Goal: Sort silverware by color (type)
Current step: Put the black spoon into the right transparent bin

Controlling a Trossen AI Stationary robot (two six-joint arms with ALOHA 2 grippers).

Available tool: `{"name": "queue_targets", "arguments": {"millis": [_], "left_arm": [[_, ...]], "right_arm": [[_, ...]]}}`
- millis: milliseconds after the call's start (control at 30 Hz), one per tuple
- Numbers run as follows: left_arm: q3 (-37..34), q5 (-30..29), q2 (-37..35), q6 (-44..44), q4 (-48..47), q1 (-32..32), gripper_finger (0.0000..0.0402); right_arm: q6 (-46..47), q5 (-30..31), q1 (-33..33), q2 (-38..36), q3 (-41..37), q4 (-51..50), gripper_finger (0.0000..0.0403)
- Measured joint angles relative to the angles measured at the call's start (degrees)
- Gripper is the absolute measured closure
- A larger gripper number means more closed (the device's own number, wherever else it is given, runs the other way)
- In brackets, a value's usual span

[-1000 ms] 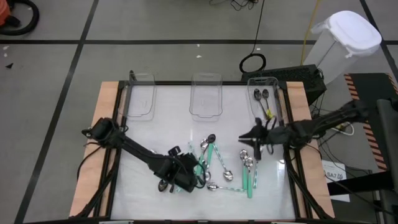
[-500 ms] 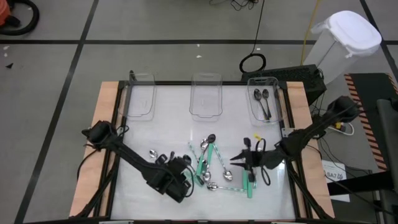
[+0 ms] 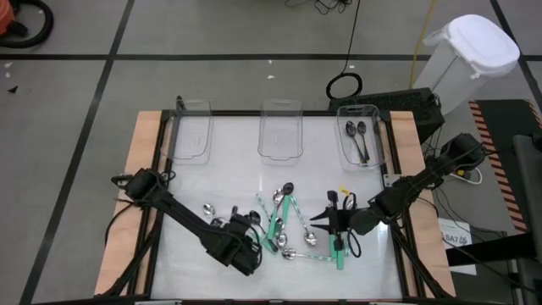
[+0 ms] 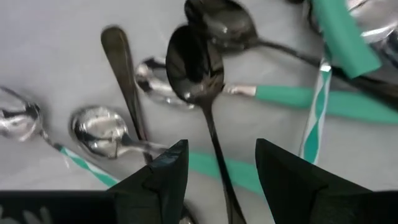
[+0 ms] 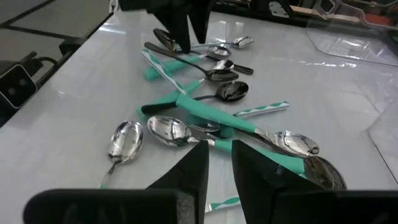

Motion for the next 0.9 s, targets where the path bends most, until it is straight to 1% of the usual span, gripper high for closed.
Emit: {"name": "queue_targets", "arguments": {"millis": [133,433,500,700,900], "left_arm": [[0.0,2.2,0.4,-0.3,-0.4,0.2,0.0215],[0.0,1.2,1.3,0.2,1.1,0.9,0.0215],[0.0,1.2,2.2,1.7,1.8,1.1,0.0215],[-0.1,5.0,4.4,2.9,2.7,1.9,0.0215],[-0.1,5.0,4.4,3.6,2.7,1.9,0.0216]], "right_arm": [[0.4,0.0,0.0,0.0,0.0,0.5,0.0335],[3.5,0.1,0.4,0.0,0.0,0.5,0.0335],[3.6,1.1,0.4,0.0,0.0,0.4,0.0335],[3.6,1.6,0.5,0.0,0.0,0.4,0.0335],[2.9,1.6,0.5,0.0,0.0,0.4,0.0335]]}}
